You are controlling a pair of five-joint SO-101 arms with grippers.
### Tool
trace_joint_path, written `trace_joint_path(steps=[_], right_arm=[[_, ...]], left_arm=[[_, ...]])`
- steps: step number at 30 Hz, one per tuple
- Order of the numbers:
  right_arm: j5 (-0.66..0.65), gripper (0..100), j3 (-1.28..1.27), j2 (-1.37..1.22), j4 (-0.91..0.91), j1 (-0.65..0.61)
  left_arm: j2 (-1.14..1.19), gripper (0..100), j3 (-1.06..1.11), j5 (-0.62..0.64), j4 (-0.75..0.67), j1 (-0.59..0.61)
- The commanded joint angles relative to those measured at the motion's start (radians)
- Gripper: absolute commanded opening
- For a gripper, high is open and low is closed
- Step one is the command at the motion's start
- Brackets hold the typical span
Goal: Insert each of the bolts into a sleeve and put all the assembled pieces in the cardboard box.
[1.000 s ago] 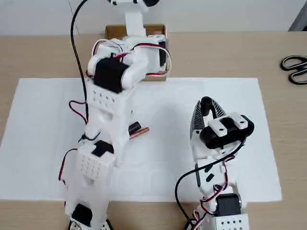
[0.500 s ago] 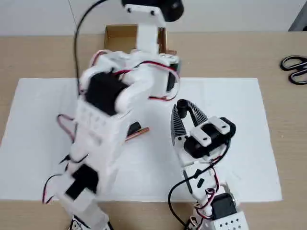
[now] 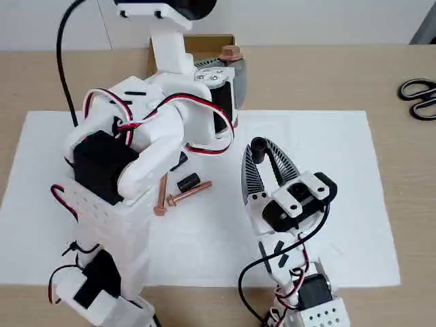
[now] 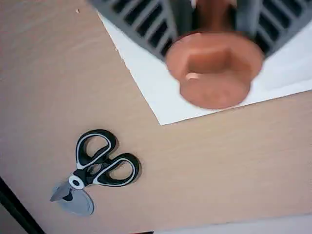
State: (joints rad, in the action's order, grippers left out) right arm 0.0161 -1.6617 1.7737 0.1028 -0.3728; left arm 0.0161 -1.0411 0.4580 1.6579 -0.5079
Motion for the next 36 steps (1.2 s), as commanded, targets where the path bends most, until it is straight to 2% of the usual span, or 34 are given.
trace_joint_path(steps=[1,9,12,21,23,31,36], right_arm=[[0.006,0.5,0.006,0.005,-0.016,-0.024],[0.006,0.5,-0.023,0.005,-0.016,-0.151],[0.006,0.5,-0.023,0.005,-0.016,-0.174],[0.006,0.5,-0.023,0.005,-0.016,-0.177],[0.006,0.5,-0.023,0.005,-0.016,-0.177],[0.006,0.5,-0.023,0.004,-0.015,-0.177],[0.006,0.5,-0.023,0.004,-0.015,-0.174]], left_arm=[[-0.091,1,-0.001,-0.014,0.06,-0.032],[-0.216,1,0.015,-0.023,0.092,-0.048],[-0.264,1,0.071,-0.068,0.092,-0.048],[-0.549,1,0.47,-0.195,0.063,-0.048],[-0.606,1,0.57,-0.186,-0.026,-0.044],[-0.756,1,1.049,-0.178,-0.651,-0.044],[-0.833,1,1.354,-0.176,-0.959,-0.051]])
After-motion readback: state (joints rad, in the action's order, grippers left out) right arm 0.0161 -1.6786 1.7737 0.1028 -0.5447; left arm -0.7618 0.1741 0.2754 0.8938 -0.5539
